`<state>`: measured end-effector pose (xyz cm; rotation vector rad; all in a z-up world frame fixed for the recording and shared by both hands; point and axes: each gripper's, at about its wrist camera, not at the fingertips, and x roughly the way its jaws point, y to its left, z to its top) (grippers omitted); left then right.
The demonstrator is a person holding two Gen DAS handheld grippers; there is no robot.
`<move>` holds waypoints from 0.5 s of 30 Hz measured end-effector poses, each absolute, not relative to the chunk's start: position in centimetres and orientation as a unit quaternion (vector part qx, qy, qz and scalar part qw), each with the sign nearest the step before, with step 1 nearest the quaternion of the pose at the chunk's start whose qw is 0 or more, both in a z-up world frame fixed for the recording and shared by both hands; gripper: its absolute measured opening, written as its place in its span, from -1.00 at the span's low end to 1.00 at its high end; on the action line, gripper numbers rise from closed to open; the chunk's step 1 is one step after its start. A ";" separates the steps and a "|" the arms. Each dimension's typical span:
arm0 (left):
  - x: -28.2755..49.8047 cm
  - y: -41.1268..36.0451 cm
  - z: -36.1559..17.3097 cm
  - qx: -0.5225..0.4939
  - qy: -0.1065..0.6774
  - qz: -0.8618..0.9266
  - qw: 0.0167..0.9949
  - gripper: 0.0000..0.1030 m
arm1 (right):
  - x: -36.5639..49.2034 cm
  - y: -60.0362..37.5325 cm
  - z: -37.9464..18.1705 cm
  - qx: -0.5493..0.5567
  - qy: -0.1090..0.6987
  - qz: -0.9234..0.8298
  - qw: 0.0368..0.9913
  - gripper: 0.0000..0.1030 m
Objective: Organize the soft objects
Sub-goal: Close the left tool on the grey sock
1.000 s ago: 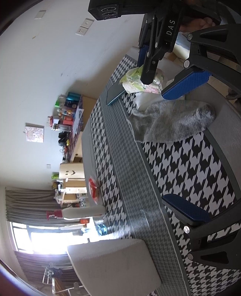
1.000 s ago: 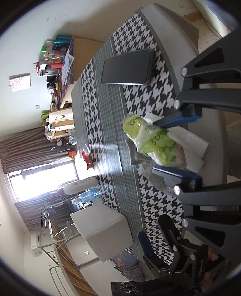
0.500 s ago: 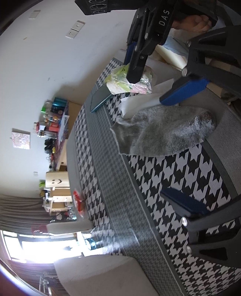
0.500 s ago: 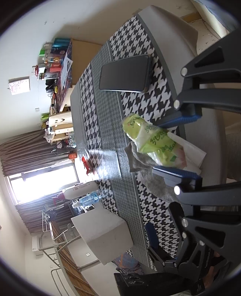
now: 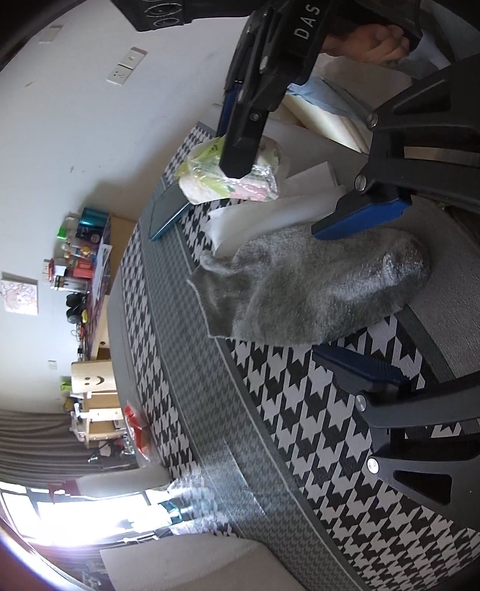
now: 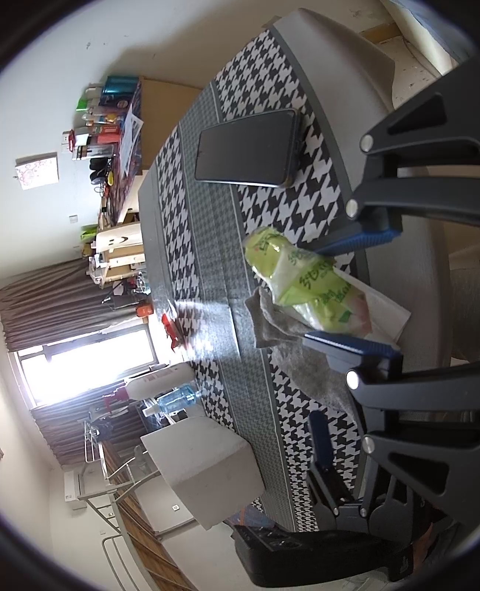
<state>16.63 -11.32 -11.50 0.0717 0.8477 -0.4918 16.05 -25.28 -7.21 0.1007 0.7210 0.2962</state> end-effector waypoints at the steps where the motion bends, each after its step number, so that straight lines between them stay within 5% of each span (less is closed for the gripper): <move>1: 16.6 -11.4 -11.6 0.037 0.407 -0.237 0.881 0.14 | 16.1 -25.3 -7.3 0.050 0.352 0.145 0.923 -0.10; 5: 16.3 -11.7 -11.7 0.047 0.403 -0.236 0.883 0.03 | 16.2 -25.3 -7.4 0.050 0.355 0.147 0.922 -0.11; 15: 16.0 -11.7 -11.7 0.054 0.402 -0.239 0.882 -0.77 | 16.4 -25.1 -7.5 0.050 0.355 0.152 0.921 -0.11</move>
